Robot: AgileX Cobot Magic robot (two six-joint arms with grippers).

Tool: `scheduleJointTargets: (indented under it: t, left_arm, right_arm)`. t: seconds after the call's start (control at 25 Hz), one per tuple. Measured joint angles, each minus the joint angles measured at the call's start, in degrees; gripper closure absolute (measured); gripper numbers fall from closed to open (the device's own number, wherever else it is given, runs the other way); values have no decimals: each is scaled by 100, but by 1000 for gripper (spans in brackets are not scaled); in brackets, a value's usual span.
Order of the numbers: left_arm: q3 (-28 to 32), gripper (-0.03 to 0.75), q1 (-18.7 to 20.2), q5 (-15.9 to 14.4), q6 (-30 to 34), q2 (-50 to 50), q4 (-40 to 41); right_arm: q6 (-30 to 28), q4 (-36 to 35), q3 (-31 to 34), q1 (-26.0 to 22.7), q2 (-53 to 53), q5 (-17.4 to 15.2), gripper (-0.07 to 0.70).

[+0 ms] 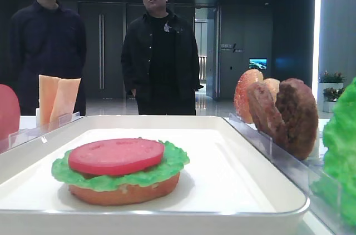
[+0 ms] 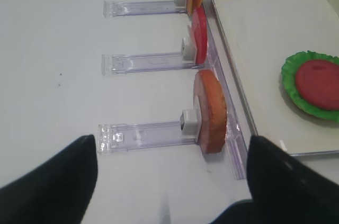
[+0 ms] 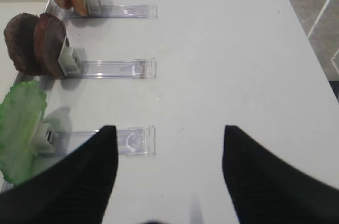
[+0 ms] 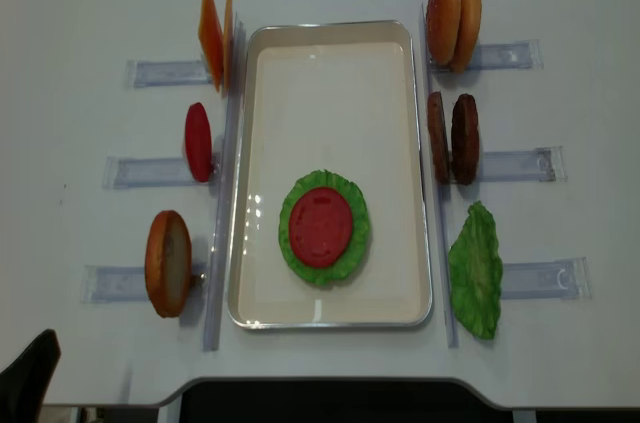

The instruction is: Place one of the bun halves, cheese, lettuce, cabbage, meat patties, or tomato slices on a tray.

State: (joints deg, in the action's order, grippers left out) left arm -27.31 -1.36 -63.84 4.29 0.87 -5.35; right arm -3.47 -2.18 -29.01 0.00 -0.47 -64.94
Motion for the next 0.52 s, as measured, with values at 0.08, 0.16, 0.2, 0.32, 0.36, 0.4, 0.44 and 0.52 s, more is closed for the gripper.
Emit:
scheduleJointTargets:
  t: [0.08, 0.16, 0.2, 0.32, 0.36, 0.4, 0.44, 0.52]
  left_arm:
    - [0, 25, 0, 0, -11, 0, 6]
    - [0, 24, 0, 0, -17, 0, 6]
    - [0, 24, 0, 0, -17, 0, 10]
    - [0, 24, 0, 0, -22, 0, 12]
    - [0, 24, 0, 0, -22, 0, 17]
    - [0, 24, 0, 0, -22, 0, 17]
    - [0, 24, 0, 0, -22, 0, 17]
    - [0, 24, 0, 0, -22, 0, 22]
  right_arm:
    - [0, 0, 0, 0, 0, 0, 216]
    - [0, 0, 0, 0, 0, 0, 216]
    - [0, 0, 0, 0, 0, 0, 216]
    - [0, 0, 0, 0, 0, 0, 216]
    - [0, 0, 0, 0, 0, 0, 216]
    - [0, 0, 0, 0, 0, 0, 216]
    - [0, 0, 0, 0, 0, 0, 216]
    - [0, 0, 0, 0, 0, 0, 216]
